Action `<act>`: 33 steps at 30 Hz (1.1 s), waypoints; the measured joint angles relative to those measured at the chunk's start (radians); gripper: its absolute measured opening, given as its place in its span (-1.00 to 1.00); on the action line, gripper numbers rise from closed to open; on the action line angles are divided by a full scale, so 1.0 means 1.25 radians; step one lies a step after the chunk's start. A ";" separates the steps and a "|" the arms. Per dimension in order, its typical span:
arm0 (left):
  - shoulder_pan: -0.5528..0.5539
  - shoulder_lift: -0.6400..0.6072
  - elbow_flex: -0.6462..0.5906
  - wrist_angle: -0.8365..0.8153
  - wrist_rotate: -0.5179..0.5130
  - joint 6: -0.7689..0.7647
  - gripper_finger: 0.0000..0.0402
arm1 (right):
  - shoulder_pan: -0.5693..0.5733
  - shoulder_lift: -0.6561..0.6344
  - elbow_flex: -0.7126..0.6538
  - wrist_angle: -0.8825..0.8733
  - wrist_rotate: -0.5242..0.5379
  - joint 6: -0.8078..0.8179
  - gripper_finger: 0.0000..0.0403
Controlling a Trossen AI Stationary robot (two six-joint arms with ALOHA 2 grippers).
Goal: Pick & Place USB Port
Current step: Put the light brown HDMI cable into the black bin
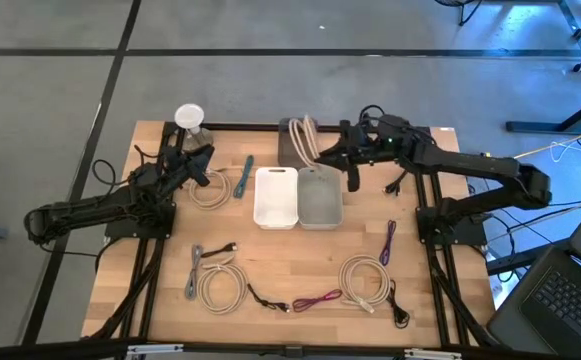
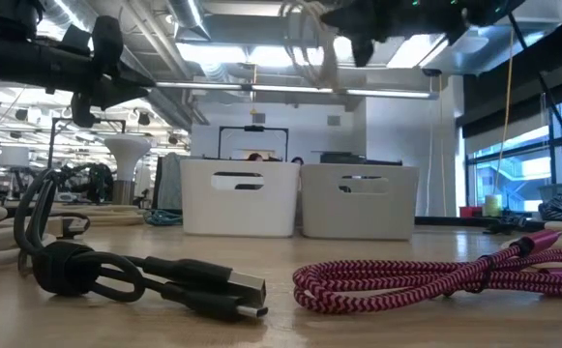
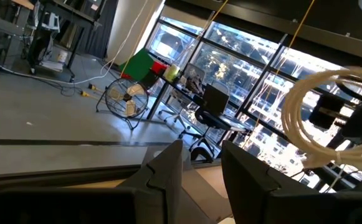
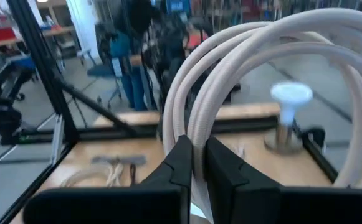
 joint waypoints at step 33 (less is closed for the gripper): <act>0.000 0.000 0.000 0.005 0.005 -0.012 -0.49 | -0.174 0.575 0.003 0.653 0.004 0.275 -0.90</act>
